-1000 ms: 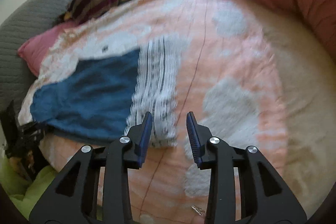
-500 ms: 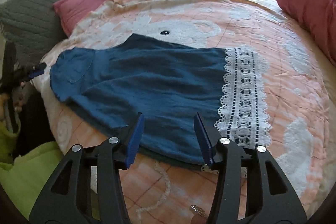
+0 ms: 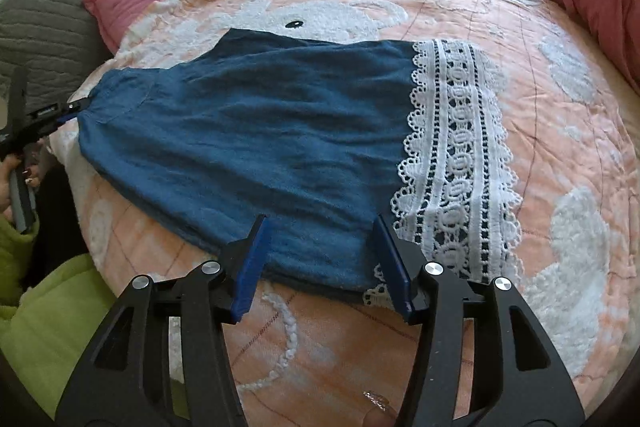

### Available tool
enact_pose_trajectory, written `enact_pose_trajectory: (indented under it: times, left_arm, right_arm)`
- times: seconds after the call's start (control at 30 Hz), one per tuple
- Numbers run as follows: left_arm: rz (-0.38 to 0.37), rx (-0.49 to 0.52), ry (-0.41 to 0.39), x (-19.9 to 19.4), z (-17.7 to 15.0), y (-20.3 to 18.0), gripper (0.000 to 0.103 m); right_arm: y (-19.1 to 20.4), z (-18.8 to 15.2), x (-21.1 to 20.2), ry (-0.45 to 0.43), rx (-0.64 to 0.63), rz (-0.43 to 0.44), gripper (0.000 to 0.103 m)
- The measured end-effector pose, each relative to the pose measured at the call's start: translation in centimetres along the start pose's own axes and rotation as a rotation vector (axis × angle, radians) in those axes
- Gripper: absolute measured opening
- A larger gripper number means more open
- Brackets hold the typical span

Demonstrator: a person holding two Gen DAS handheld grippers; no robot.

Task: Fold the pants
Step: 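Open both tools and release the pants onto the bed, then grasp the pants beside the back pocket with the left tool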

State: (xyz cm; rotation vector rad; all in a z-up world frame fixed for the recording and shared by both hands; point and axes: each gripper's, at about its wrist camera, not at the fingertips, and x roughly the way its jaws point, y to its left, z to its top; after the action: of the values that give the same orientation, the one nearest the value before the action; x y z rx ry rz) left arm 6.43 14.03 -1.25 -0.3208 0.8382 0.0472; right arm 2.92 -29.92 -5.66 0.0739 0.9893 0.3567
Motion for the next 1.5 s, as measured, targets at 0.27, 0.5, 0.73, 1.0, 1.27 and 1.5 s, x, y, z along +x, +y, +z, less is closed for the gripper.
enact_pose_trajectory:
  times: [0.27, 0.5, 0.73, 1.0, 1.27, 1.5]
  left_arm:
    - [0.018, -0.007, -0.037, -1.2, -0.3, 0.2, 0.048]
    - [-0.036, 0.151, -0.119, -5.3, 0.2, -4.8, 0.066]
    - [-0.164, 0.333, 0.044, -0.4, -2.9, -12.1, 0.069]
    - [-0.111, 0.419, 0.154, 3.9, -5.8, -12.2, 0.072]
    - [-0.166, 0.427, 0.126, 3.3, -2.2, -14.8, 0.077]
    - [-0.22, 0.455, 0.152, 7.2, 3.1, -19.9, 0.077]
  right_arm:
    - [0.1, -0.1, -0.4, -0.012, 0.001, 0.001, 0.048]
    - [1.5, 0.6, -1.2, -0.067, -0.028, 0.053, 0.048]
    - [1.7, 0.4, 0.1, -0.024, -0.023, 0.065, 0.048]
    - [1.2, 0.1, 0.5, -0.018, -0.012, 0.079, 0.049]
    - [0.0, 3.5, -0.9, -0.126, -0.026, 0.049, 0.05]
    - [-2.1, 7.7, 0.5, -0.119, -0.055, -0.025, 0.053]
